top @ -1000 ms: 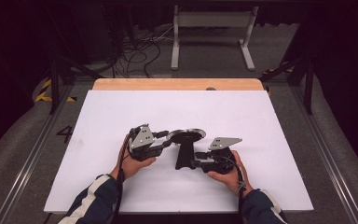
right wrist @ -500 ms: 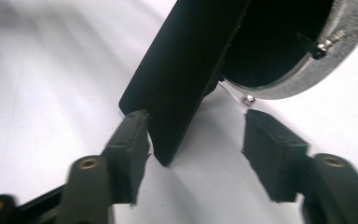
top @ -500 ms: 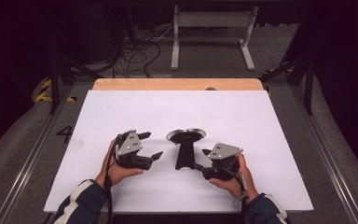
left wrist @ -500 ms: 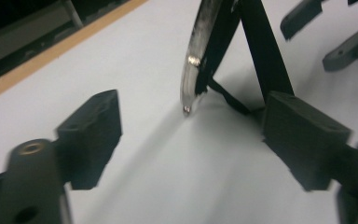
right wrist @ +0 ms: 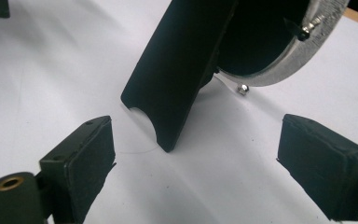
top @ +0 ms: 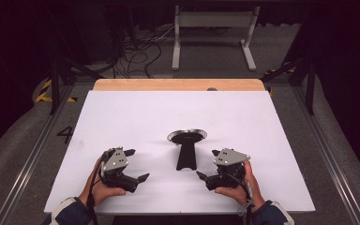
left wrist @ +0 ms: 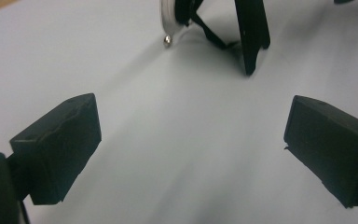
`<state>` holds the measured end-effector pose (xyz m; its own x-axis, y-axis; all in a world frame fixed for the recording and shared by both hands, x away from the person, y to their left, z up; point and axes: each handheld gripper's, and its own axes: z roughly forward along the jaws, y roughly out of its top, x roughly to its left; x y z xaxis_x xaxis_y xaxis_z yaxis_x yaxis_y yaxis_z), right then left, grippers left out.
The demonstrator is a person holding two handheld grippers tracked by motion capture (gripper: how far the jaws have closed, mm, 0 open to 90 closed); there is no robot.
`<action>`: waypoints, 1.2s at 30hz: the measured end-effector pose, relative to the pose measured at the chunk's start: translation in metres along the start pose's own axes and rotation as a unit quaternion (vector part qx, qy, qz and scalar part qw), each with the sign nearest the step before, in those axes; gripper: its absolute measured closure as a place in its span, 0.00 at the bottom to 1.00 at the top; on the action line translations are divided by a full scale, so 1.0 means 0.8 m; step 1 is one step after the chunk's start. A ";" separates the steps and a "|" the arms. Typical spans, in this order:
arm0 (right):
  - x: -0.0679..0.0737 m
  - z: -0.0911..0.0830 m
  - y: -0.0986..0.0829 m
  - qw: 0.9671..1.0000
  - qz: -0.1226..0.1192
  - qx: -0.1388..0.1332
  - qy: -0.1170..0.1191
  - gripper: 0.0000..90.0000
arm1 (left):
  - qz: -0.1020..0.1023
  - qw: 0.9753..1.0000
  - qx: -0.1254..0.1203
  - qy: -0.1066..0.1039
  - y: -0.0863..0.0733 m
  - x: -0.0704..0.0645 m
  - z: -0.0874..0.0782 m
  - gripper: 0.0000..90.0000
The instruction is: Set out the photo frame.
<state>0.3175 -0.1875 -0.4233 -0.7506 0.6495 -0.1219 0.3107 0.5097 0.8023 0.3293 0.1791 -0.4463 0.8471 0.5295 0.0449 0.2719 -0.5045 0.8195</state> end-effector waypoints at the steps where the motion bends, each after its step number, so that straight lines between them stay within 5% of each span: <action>1: 0.002 0.001 0.000 1.000 0.000 -0.002 0.002 0.12 | -0.002 1.000 0.005 0.001 -0.003 0.000 -0.001 0.05; 7: 0.012 0.004 0.002 1.000 0.011 -0.018 -0.010 0.29 | -0.005 1.000 0.013 0.008 -0.010 0.004 -0.002 0.06; 14: 0.025 0.005 0.007 0.999 0.020 -0.047 0.001 0.79 | -0.004 0.999 -0.006 0.037 0.006 0.019 0.010 0.16; 19: 0.038 0.017 0.015 0.999 0.010 -0.050 0.001 1.00 | -0.009 0.999 -0.028 0.042 0.026 0.031 0.017 0.26; 24: 0.046 0.034 0.022 0.998 0.024 -0.052 0.012 1.00 | -0.003 0.998 -0.050 0.028 0.053 0.032 0.035 0.30; 30: 0.058 0.056 0.027 0.999 0.011 -0.046 0.009 1.00 | 0.006 0.998 -0.069 0.013 0.082 0.028 0.060 0.38; 36: 0.064 0.071 0.032 0.999 0.011 -0.046 0.002 1.00 | 0.015 0.998 -0.060 0.001 0.093 0.026 0.086 0.46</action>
<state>0.3198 -0.1092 -0.4425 -0.7468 0.6572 -0.1014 0.2727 0.4418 0.8546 0.3990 0.1057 -0.4240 0.8530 0.5169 0.0723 0.1893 -0.4356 0.8800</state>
